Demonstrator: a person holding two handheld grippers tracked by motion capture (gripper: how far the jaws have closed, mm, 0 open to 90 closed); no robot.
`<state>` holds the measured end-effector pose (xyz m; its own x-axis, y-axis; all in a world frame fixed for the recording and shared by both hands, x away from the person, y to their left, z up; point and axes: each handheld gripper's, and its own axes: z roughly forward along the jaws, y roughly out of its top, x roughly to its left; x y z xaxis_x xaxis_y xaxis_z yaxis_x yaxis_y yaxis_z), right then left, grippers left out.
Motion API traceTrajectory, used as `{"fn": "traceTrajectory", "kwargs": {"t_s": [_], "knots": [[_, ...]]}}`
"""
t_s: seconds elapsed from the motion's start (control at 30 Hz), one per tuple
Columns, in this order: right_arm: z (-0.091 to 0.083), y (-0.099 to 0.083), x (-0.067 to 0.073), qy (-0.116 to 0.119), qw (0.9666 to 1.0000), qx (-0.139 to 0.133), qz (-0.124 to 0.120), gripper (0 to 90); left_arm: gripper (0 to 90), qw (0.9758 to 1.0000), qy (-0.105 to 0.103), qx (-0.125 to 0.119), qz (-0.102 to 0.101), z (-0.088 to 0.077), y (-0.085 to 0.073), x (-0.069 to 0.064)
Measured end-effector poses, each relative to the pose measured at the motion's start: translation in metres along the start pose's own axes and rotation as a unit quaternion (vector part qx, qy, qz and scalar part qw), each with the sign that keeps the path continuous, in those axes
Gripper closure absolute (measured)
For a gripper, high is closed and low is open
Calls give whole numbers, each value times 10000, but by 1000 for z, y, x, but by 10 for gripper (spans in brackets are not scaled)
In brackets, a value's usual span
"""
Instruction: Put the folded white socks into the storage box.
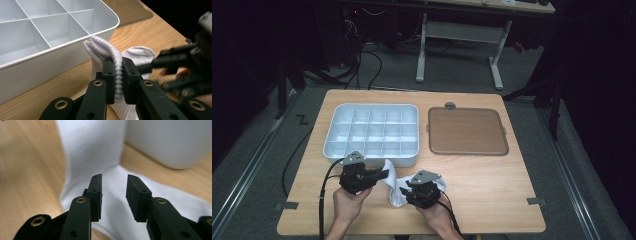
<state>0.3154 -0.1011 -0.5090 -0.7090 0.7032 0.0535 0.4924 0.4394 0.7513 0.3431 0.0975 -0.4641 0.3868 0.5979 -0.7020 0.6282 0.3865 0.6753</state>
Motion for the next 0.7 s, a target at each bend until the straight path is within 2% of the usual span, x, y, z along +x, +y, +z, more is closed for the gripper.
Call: {"fn": "traceTrajectory", "kwargs": {"t_s": [0.17, 0.27, 0.3, 0.4, 0.53, 0.7], "knots": [[-24, -5, -25, -419, 9990, -44, 115, 661, 826, 10000, 10, 33, 22, 1, -1, -1], [-38, -15, -47, -754, 9969, 27, 239, 653, 826, 10000, 29, 46, 46, 2, -2, -3], [-38, -15, -47, -754, 9969, 27, 239, 653, 826, 10000, 39, 57, 69, 3, -3, -4], [-45, -23, -60, -922, 9951, 75, 355, 650, 825, 9998, 35, 87, 164, 3, -3, -8], [-49, -34, -72, -940, 9939, 155, 554, 664, 825, 9996, 38, 99, 262, 6, -5, -12], [-45, -42, -73, -968, 9935, 316, 518, 700, 825, 9995, 0, 135, 301, 8, -8, -15]]}}
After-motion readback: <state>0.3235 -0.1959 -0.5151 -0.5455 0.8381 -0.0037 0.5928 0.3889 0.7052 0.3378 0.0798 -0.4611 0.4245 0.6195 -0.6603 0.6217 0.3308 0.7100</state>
